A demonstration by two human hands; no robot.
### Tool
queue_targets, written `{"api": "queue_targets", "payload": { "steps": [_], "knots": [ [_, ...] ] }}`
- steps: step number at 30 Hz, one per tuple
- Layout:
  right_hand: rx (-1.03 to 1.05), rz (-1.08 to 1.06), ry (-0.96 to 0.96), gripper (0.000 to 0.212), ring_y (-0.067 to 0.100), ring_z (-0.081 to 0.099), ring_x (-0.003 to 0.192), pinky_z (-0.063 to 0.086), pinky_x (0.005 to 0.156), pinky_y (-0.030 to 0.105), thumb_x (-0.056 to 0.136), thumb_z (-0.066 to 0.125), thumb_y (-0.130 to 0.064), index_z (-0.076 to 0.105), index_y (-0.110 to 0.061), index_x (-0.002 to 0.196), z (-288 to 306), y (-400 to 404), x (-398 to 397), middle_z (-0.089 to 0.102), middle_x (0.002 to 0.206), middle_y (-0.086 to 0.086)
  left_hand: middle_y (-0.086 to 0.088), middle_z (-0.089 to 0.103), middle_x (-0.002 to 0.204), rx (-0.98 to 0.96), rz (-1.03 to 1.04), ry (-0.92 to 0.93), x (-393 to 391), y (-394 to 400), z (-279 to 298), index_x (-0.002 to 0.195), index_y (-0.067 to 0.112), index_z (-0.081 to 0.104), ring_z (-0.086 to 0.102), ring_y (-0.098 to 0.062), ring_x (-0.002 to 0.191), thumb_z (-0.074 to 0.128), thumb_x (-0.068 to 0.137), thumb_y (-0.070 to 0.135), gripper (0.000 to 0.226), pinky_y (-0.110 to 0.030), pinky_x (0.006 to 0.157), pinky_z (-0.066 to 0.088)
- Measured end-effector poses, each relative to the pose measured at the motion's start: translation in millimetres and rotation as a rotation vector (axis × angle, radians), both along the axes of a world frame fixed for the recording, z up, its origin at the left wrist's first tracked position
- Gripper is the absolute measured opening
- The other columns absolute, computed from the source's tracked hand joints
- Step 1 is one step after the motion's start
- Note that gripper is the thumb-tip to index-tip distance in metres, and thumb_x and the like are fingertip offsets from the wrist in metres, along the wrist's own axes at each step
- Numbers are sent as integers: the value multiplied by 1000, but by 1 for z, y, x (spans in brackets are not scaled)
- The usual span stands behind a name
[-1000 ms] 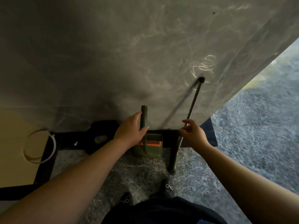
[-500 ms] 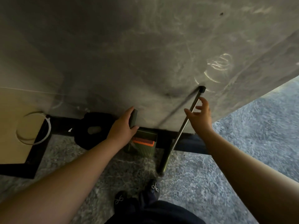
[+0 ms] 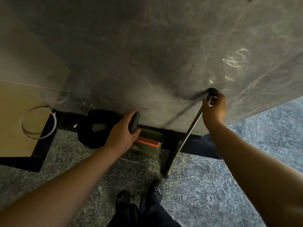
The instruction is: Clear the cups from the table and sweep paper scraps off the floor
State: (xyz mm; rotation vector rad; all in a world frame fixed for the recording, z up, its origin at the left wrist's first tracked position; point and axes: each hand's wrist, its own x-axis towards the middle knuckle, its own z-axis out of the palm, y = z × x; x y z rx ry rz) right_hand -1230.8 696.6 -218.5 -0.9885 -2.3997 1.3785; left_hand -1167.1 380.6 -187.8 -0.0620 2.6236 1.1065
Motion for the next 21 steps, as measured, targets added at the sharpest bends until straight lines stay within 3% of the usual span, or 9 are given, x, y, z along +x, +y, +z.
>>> {"api": "queue_targets", "payload": {
  "steps": [8, 14, 18, 21],
  "knots": [
    [15, 160, 43, 27, 11, 57, 93, 43, 77, 24, 90, 63, -29, 54, -19, 114, 16, -20, 30, 61, 101, -4, -2, 54, 138, -9, -3, -9, 2, -2, 0, 148, 43, 27, 68, -25, 101, 70, 89, 28, 75, -43, 87, 56],
    [-50, 224, 73, 15, 3, 59, 79, 43, 67, 12, 86, 70, -28, 61, -20, 95, 41, -38, 81, 62, 82, -10, -5, 58, 133, -24, -13, -43, 8, -10, 6, 149, 43, 24, 67, -26, 102, 70, 89, 28, 77, -43, 87, 56],
    [-110, 235, 27, 12, 3, 63, 77, 48, 69, 18, 83, 71, -35, 63, -27, 80, 62, -59, 124, 66, 77, -11, -6, 56, 134, -40, -52, -39, 21, -16, 10, 151, 41, 22, 67, -27, 100, 68, 90, 30, 77, -44, 85, 56],
    [-167, 213, -47, 14, 11, 66, 76, 56, 70, 33, 82, 72, -38, 66, -25, 82, 73, -79, 158, 68, 77, -5, -8, 60, 128, -24, -65, -19, 37, -23, 11, 150, 39, 24, 67, -26, 100, 70, 88, 30, 77, -44, 86, 56]
  ]
}}
